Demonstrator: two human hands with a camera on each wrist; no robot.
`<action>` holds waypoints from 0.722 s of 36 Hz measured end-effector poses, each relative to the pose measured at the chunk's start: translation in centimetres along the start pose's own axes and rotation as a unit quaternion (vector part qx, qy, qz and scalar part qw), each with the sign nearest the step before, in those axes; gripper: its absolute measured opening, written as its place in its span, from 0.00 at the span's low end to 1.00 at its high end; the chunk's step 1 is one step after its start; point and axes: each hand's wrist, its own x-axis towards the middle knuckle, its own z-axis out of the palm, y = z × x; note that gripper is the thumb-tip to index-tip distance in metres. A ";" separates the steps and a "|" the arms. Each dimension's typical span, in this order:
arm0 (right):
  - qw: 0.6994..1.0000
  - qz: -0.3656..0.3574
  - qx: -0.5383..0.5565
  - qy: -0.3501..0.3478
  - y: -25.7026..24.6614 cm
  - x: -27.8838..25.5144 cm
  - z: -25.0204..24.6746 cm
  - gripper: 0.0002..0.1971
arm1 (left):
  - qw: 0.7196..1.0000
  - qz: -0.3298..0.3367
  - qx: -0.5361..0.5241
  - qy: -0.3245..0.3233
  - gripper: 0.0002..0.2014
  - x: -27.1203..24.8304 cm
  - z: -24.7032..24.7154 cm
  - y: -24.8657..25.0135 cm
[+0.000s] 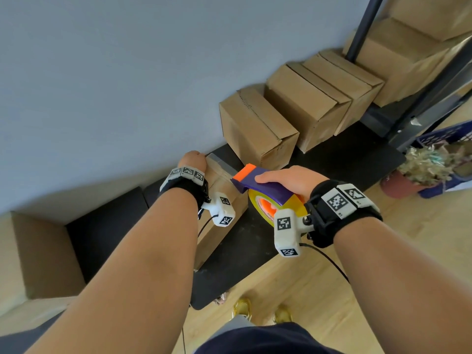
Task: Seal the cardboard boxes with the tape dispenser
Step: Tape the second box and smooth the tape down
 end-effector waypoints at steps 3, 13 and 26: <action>1.000 0.000 -0.001 0.003 0.0 0.1 0.0 0.30 | 1.000 -0.005 0.001 -0.008 0.16 -0.3 -0.1 -0.1; 1.000 0.003 0.014 0.015 0.4 0.4 0.3 0.29 | 0.991 0.077 0.035 0.108 0.12 -1.4 0.6 -0.1; 0.999 -0.013 0.013 0.032 0.4 -0.2 0.8 0.32 | 0.951 0.181 0.202 0.149 0.19 -4.9 2.7 -1.1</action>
